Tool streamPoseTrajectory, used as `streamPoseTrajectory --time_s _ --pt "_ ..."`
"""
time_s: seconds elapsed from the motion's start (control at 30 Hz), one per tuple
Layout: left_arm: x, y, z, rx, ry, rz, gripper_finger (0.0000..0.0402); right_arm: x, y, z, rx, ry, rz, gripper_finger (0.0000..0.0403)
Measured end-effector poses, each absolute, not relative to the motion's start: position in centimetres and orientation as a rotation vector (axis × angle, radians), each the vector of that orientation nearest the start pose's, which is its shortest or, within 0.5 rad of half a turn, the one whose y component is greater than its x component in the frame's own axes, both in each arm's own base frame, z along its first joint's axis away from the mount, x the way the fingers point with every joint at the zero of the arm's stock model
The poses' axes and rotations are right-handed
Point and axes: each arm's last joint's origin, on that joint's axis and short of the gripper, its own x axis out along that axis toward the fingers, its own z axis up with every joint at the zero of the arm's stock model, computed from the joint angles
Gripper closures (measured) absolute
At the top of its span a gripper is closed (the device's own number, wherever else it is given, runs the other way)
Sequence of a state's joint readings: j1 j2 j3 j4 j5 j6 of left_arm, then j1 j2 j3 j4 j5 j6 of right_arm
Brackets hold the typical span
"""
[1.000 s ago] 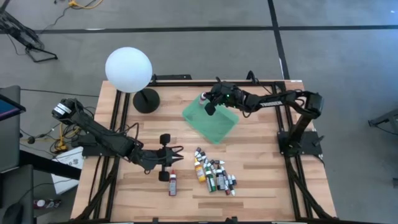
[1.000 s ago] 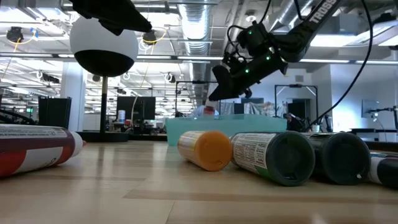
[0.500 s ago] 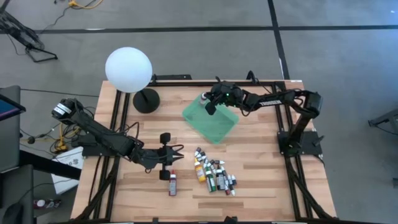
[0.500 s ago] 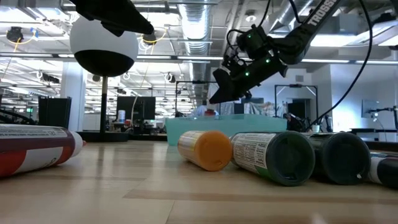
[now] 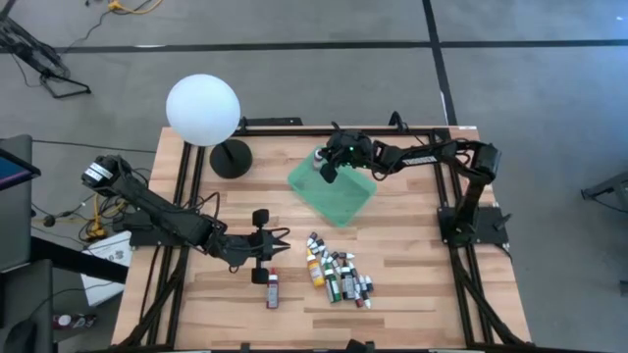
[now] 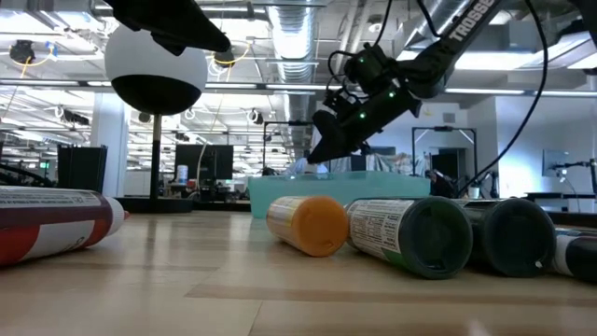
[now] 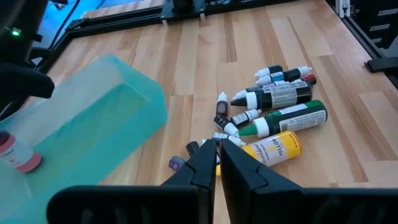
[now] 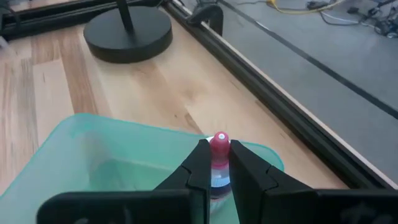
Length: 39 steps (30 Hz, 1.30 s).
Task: Pick & Place food coloring
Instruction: Put the large pink food coloring bottle into the green bin
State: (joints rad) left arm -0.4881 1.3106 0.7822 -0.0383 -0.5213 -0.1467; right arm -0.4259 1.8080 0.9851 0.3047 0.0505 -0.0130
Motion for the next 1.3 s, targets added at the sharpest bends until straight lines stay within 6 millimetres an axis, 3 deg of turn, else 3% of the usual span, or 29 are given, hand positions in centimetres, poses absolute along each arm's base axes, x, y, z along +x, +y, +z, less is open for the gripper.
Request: streamPoseTrajectory --time_s 0.53,1.3 --pt "24.7 -11.5 23.6 0.127 0.498 0.069 0.0386 35.1 -15.7 18.7 0.054 0.599 -0.493 0.0368" --pt "24.6 -11.5 23.6 0.131 0.505 0.07 0.0386 34.9 -15.7 18.5 0.072 0.624 -0.494 0.0351"
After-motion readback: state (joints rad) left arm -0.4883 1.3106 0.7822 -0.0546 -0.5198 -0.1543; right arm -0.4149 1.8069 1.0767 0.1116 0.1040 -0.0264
